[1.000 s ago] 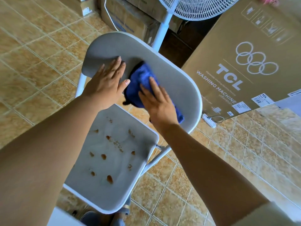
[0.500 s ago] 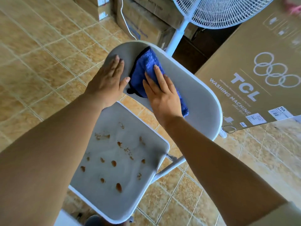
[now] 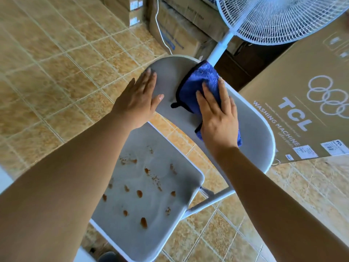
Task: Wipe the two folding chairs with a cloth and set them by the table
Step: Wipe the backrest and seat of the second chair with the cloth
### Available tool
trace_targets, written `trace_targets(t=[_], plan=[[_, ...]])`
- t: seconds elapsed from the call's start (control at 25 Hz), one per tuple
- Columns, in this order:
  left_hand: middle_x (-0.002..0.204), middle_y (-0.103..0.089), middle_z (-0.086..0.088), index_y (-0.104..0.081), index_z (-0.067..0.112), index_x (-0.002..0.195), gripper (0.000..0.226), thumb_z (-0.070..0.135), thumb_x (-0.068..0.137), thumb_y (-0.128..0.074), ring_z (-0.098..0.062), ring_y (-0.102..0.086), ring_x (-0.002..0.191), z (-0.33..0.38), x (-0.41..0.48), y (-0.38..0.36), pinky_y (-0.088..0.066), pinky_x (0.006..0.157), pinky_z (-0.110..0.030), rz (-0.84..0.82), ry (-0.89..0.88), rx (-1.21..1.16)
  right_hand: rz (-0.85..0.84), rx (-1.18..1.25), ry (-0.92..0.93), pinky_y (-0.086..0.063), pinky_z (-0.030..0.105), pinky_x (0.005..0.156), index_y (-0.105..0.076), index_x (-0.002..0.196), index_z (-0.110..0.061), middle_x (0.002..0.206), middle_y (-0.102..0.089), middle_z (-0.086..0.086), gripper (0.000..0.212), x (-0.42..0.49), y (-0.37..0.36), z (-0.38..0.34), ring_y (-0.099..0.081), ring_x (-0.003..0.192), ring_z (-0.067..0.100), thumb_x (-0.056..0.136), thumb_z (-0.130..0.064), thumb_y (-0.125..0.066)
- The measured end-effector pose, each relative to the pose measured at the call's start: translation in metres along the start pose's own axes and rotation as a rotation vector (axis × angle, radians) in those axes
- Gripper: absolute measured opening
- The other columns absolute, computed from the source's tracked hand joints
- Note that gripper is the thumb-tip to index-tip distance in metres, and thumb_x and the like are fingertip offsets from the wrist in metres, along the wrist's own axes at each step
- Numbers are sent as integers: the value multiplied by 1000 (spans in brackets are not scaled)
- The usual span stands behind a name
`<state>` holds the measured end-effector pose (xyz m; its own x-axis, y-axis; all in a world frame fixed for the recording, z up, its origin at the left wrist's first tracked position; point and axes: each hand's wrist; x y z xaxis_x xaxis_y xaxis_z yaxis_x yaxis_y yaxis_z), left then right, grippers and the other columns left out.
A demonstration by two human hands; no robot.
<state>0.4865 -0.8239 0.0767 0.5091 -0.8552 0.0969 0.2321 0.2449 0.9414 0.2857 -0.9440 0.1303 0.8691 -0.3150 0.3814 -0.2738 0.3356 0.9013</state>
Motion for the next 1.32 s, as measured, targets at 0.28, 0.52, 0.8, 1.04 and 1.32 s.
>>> trace_targets(t=[0.28, 0.52, 0.8, 1.04, 1.32], plan=[[160, -6, -14, -5, 4, 152, 65, 39, 101, -26, -24, -8, 148, -3, 6, 7, -7, 120, -38, -12, 42, 0, -93, -113, 323, -43, 42, 104, -68, 111, -6, 128, -62, 5, 40, 28, -62, -55, -46, 132, 30, 89, -8, -35], [160, -2, -14, -6, 5, 152, 67, 42, 100, -25, -23, -5, 149, 5, 2, -2, -9, 119, -39, 7, 1, 15, -117, -41, 196, -36, 46, 109, -61, 123, -4, 138, -54, 7, 48, -50, -19, -2, -37, 137, 34, 82, -8, -37], [161, -1, -13, -9, 6, 152, 67, 44, 99, -25, -27, -6, 148, 17, 2, -1, -10, 118, -37, -19, 11, 27, 18, -18, 74, -31, 51, 110, -54, 130, -3, 143, -48, 10, 49, -13, -8, 6, -31, 139, 38, 82, -1, -59], [161, 5, -12, -6, 8, 153, 66, 42, 100, -27, -34, -8, 146, 54, -8, 6, -10, 117, -40, -76, 82, -1, -112, -104, 286, -40, 48, 105, -66, 116, -7, 131, -60, 4, 36, -67, -37, 3, -41, 134, 34, 94, -8, -37], [160, 5, -14, -6, 5, 152, 65, 40, 101, -26, -27, -4, 148, 72, -20, 0, -6, 119, -39, -91, 32, 3, 47, -30, -16, -30, 47, 109, -55, 132, -11, 142, -50, 1, 48, -112, 25, 69, -32, 139, 32, 86, -10, -42]])
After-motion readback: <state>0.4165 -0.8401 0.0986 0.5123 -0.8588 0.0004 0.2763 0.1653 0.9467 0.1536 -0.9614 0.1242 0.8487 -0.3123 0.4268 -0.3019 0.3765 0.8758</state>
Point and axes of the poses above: each hand's wrist, its own x-axis towards the middle knuckle, its own y-axis out of the back of the hand, z = x × y
